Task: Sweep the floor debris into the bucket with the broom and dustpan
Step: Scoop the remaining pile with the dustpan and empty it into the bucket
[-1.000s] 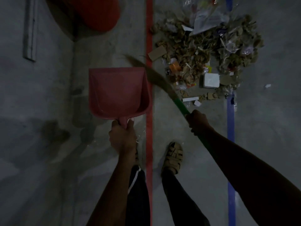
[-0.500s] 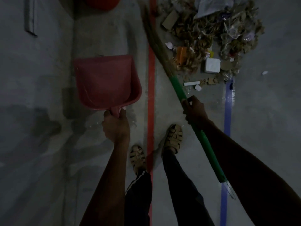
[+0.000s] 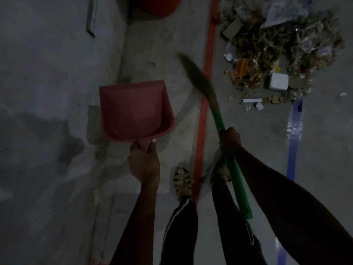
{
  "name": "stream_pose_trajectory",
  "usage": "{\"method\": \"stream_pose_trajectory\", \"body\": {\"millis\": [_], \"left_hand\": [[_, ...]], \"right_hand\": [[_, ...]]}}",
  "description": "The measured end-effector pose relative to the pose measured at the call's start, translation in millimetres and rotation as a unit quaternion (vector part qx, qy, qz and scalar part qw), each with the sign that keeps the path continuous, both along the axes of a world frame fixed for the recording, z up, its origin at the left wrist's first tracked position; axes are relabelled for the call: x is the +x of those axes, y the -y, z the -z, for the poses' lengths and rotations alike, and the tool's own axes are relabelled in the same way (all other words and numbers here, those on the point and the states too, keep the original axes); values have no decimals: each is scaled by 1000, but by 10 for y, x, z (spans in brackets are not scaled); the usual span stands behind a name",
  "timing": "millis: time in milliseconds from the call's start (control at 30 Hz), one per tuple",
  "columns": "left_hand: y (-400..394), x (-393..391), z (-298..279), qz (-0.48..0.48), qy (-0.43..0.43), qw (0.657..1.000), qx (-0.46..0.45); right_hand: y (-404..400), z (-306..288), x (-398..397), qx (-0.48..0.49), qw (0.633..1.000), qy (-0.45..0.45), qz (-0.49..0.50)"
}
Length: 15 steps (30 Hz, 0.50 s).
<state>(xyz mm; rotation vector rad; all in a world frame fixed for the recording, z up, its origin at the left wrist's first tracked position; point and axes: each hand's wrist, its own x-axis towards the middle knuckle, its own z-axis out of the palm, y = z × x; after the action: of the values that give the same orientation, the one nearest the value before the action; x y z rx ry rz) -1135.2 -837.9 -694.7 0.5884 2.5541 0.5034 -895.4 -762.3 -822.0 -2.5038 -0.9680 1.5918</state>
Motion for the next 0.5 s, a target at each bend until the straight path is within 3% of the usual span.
{"method": "stream_pose_trajectory", "body": {"millis": [100,267,400,500], "left_hand": [[-46,-153,2,-5,1,1000,4],[-114,-344,40,10,3,1000,11],[-99,-369,84,35,15,999,15],[-74,-316,92,61,23,998,23]], "right_hand": [[-136,-121,-105,35,999,2,21],[-409,-211,-558,119,992,-24,-45],[-551,-235,-877,77,989,-65,-104],[-529,-176,-854,21,988,-39,-146]]}}
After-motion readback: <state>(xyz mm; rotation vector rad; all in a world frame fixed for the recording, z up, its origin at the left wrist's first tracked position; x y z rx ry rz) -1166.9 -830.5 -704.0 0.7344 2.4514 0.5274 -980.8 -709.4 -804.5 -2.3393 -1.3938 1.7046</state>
